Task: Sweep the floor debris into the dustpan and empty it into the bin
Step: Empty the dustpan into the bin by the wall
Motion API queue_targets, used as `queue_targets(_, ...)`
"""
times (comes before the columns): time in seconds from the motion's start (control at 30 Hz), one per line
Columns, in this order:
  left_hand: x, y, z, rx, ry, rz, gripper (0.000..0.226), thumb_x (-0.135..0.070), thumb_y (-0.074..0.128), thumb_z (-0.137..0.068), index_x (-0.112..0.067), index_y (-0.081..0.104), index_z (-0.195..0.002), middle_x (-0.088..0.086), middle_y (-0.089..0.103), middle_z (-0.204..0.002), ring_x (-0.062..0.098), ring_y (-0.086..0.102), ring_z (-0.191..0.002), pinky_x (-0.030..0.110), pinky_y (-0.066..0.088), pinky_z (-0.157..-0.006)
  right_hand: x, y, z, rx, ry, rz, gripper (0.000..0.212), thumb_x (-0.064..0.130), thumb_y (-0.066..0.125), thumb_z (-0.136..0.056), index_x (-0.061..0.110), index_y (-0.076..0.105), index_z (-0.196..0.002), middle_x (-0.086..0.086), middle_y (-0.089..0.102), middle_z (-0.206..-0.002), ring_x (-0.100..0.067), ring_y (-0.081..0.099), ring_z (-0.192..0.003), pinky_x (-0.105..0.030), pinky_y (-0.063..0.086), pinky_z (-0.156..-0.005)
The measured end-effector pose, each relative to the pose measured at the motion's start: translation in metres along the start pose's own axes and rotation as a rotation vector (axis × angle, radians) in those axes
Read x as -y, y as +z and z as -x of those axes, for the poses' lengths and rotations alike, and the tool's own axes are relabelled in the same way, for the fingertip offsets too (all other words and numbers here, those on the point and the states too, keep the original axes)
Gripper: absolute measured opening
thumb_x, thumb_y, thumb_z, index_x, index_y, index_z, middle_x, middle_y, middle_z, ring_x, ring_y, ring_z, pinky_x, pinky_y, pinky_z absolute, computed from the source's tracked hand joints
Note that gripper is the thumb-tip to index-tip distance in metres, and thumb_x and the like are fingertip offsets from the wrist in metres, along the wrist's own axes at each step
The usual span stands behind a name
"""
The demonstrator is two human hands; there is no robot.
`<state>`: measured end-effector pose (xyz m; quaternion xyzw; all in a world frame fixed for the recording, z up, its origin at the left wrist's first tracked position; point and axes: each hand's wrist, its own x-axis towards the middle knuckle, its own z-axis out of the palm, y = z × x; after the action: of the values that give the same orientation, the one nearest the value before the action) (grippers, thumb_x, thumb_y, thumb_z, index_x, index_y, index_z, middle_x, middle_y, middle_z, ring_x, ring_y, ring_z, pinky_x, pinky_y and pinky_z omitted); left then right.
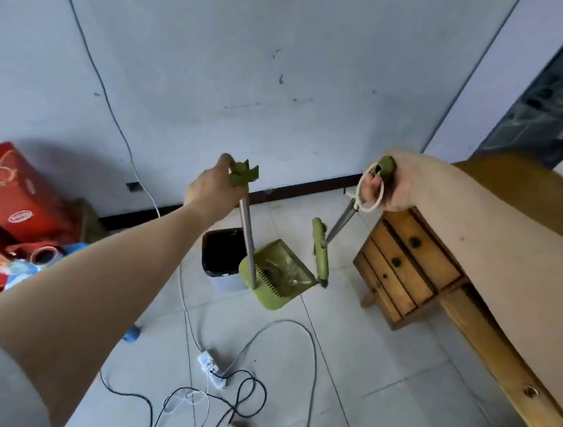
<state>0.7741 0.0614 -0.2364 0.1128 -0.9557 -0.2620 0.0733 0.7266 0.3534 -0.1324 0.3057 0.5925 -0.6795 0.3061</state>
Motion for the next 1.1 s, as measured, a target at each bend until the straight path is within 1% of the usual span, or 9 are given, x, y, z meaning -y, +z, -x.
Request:
queue_targets(0.1, 0.017, -0.021, 0.008, -0.048, -0.119, 0.062, 0.042, -0.047, 0.065, -0.079, -0.031, 0.046, -0.113, -0.003, 0.063, -0.095, 0.027, 0.059, -0.080, 0.033, 0.042, -0.061, 0.012, 0.022, -0.003, 0.034, -0.019, 0.105, 0.031, 0.012, 0.035, -0.090, 0.007, 0.042, -0.060, -0.004, 0.041, -0.051, -0.012, 0.040, -0.027, -0.018, 0.043, -0.035)
queue_targets(0.17, 0.022, -0.028, 0.016, -0.098, -0.181, 0.040, 0.039, -0.048, 0.062, -0.080, -0.031, 0.051, -0.114, -0.002, 0.065, -0.096, 0.026, 0.058, -0.078, 0.033, 0.041, -0.062, 0.019, 0.034, -0.003, 0.047, -0.027, 0.159, 0.028, 0.010, 0.037, -0.089, 0.006, 0.043, -0.062, -0.006, 0.041, -0.048, -0.013, 0.040, -0.026, -0.020, 0.044, -0.034)
queue_targets(0.23, 0.025, -0.030, 0.022, -0.151, -0.191, 0.001, 0.034, -0.047, 0.060, -0.083, -0.029, 0.053, -0.110, 0.000, 0.066, -0.092, 0.028, 0.056, -0.075, 0.034, 0.041, -0.062, 0.025, 0.043, -0.006, 0.074, -0.026, 0.213, 0.027, 0.010, 0.039, -0.088, 0.006, 0.044, -0.062, -0.006, 0.042, -0.045, -0.013, 0.040, -0.026, -0.021, 0.045, -0.034)
queue_targets(0.37, 0.027, -0.028, 0.033, -0.197, -0.147, -0.088, 0.030, -0.047, 0.058, -0.087, -0.027, 0.050, -0.107, 0.003, 0.063, -0.080, 0.033, 0.060, -0.072, 0.035, 0.041, -0.057, 0.034, 0.060, -0.016, 0.120, -0.026, 0.256, 0.028, 0.007, 0.042, -0.088, 0.005, 0.043, -0.060, -0.006, 0.040, -0.043, -0.011, 0.038, -0.026, -0.020, 0.045, -0.036)
queue_targets(0.57, 0.053, -0.031, 0.026, -0.282, -0.200, -0.167, 0.032, -0.043, 0.061, -0.088, -0.021, 0.053, -0.109, 0.009, 0.068, -0.083, 0.036, 0.062, -0.074, 0.040, 0.050, -0.060, 0.047, 0.097, -0.037, 0.184, 0.015, 0.273, 0.028, 0.007, 0.043, -0.088, 0.005, 0.044, -0.060, -0.005, 0.040, -0.048, -0.011, 0.039, -0.025, -0.019, 0.043, -0.035)
queue_targets(0.8, 0.085, -0.029, 0.001, -0.264, -0.121, -0.247, 0.031, -0.046, 0.062, -0.086, -0.026, 0.059, -0.109, 0.003, 0.068, -0.076, 0.031, 0.063, -0.067, 0.037, 0.053, -0.057, 0.064, 0.131, -0.059, 0.206, 0.042, 0.194, 0.022, 0.005, 0.041, -0.088, 0.007, 0.043, -0.065, -0.002, 0.038, -0.059, -0.010, 0.038, -0.028, -0.019, 0.043, -0.035)
queue_targets(0.9, 0.090, -0.024, -0.016, -0.233, -0.060, -0.263, 0.030, -0.044, 0.061, -0.087, -0.024, 0.058, -0.110, 0.003, 0.069, -0.078, 0.031, 0.064, -0.068, 0.035, 0.051, -0.057, 0.066, 0.143, -0.068, 0.206, 0.051, 0.199, 0.024, 0.006, 0.041, -0.089, 0.006, 0.044, -0.065, -0.002, 0.039, -0.059, -0.009, 0.038, -0.029, -0.018, 0.041, -0.034)
queue_targets(1.0, 0.093, -0.024, -0.031, -0.211, -0.025, -0.249, 0.028, -0.042, 0.060, -0.089, -0.022, 0.058, -0.109, 0.002, 0.069, -0.081, 0.030, 0.063, -0.069, 0.037, 0.051, -0.057, 0.068, 0.151, -0.079, 0.206, 0.062, 0.211, 0.025, 0.006, 0.041, -0.089, 0.006, 0.045, -0.064, -0.003, 0.040, -0.058, -0.009, 0.039, -0.029, -0.018, 0.040, -0.033)
queue_targets(1.1, 0.096, -0.025, -0.042, -0.206, 0.007, -0.278, 0.027, -0.042, 0.058, -0.090, -0.021, 0.056, -0.108, -0.001, 0.064, -0.077, 0.029, 0.062, -0.066, 0.034, 0.048, -0.053, 0.069, 0.156, -0.088, 0.198, 0.074, 0.207, 0.028, 0.006, 0.039, -0.090, 0.006, 0.043, -0.062, -0.002, 0.039, -0.059, -0.007, 0.037, -0.035, -0.018, 0.039, -0.031)
